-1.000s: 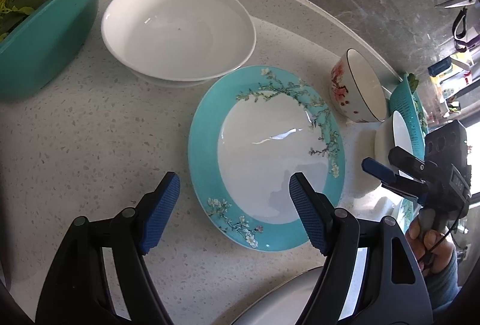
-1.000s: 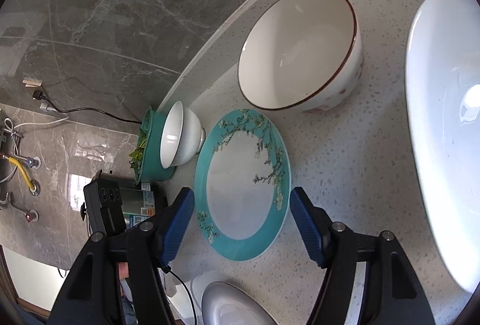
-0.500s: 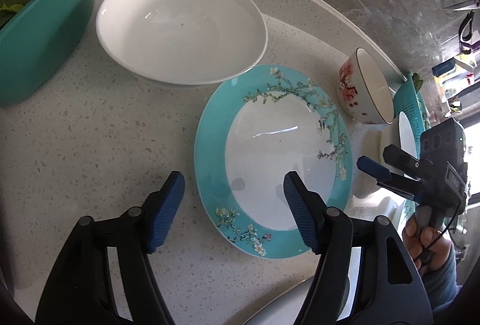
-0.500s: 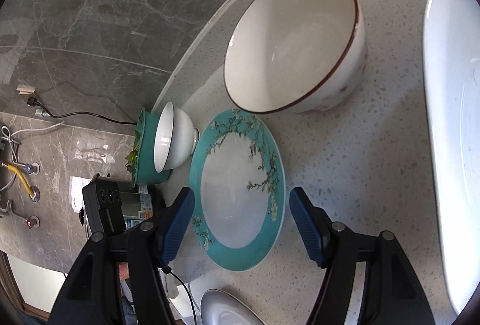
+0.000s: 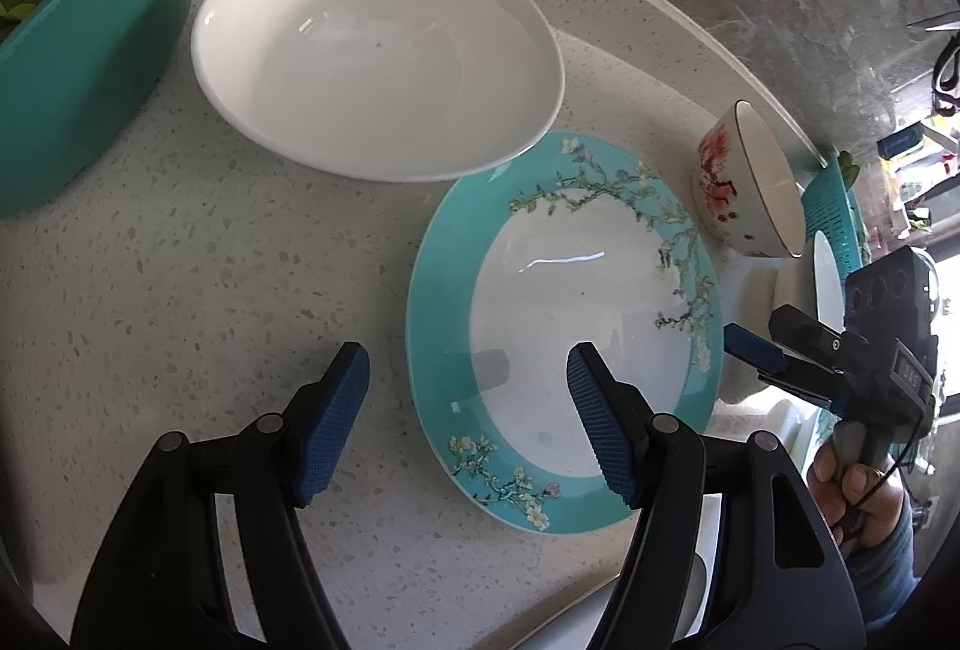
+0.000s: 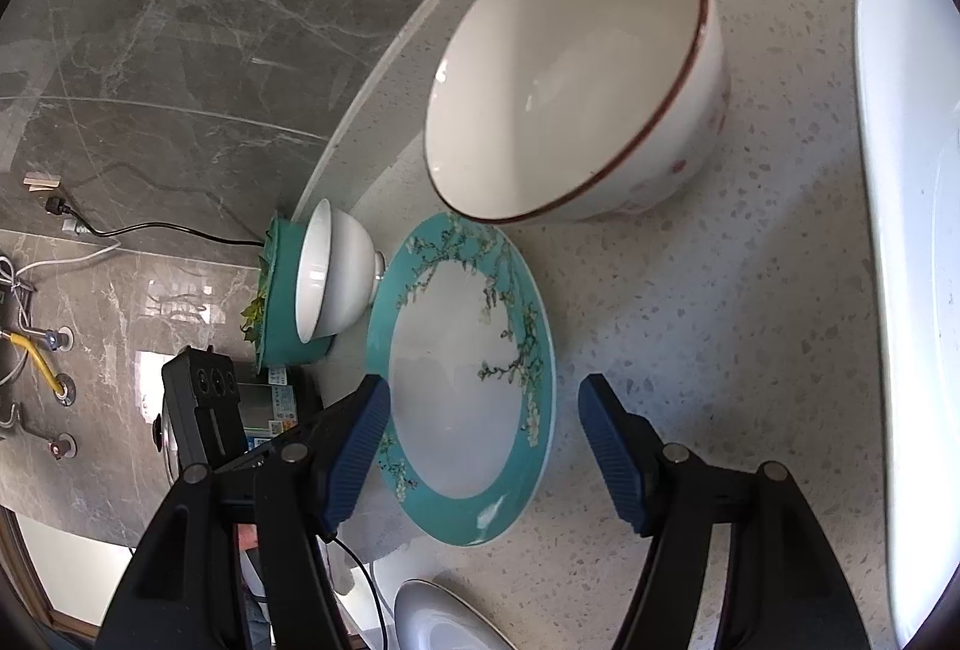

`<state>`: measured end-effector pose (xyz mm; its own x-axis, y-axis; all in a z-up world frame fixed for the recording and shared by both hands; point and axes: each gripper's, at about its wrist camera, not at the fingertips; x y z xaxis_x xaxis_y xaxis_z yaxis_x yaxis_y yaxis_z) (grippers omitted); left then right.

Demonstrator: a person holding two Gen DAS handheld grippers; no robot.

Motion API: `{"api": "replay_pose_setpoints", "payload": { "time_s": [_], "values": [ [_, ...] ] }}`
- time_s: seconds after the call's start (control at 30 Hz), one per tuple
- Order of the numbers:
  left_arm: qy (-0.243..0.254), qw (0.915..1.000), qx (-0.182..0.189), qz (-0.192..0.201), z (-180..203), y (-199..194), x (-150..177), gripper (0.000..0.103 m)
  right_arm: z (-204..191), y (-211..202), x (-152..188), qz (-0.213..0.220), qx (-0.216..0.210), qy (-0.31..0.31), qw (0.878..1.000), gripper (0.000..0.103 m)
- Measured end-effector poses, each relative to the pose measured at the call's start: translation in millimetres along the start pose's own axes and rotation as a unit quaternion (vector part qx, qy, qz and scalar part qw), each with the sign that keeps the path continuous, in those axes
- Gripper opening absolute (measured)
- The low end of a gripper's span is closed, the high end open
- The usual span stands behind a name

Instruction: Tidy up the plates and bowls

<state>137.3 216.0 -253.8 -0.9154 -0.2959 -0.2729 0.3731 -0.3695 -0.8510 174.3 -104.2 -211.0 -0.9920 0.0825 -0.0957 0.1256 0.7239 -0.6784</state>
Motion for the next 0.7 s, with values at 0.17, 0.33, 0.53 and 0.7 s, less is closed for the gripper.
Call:
{"api": "replay_pose_setpoints", "payload": {
  "time_s": [0.17, 0.33, 0.53, 0.7],
  "values": [
    [0.002, 1.0000, 0.002, 0.002, -1, 2, -3, 0.061, 2, 3, 0, -0.006, 0.001, 0.004, 1.000, 0.067],
    [0.009, 0.9999, -0.006, 0.000, -1, 3, -5, 0.032, 3, 6, -1, -0.011, 0.010, 0.008, 1.000, 0.062],
    [0.016, 0.9998, -0.007, -0.004, -1, 4, -6, 0.031, 1, 10, -2, -0.020, 0.012, 0.005, 1.000, 0.058],
    [0.016, 0.9998, -0.013, -0.004, -3, 3, -6, 0.024, 0, 17, -1, -0.035, 0.012, 0.004, 0.999, 0.049]
  ]
}}
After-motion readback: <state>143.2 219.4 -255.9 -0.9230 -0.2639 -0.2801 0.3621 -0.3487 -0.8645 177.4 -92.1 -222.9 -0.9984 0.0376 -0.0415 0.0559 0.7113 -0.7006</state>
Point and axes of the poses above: each gripper's, at about its wrist camera, not at the fingertips, and y roughly the way its jaws point, z to its right, x to its underside, and after that the axes turned 3 degrees about x, right-handed
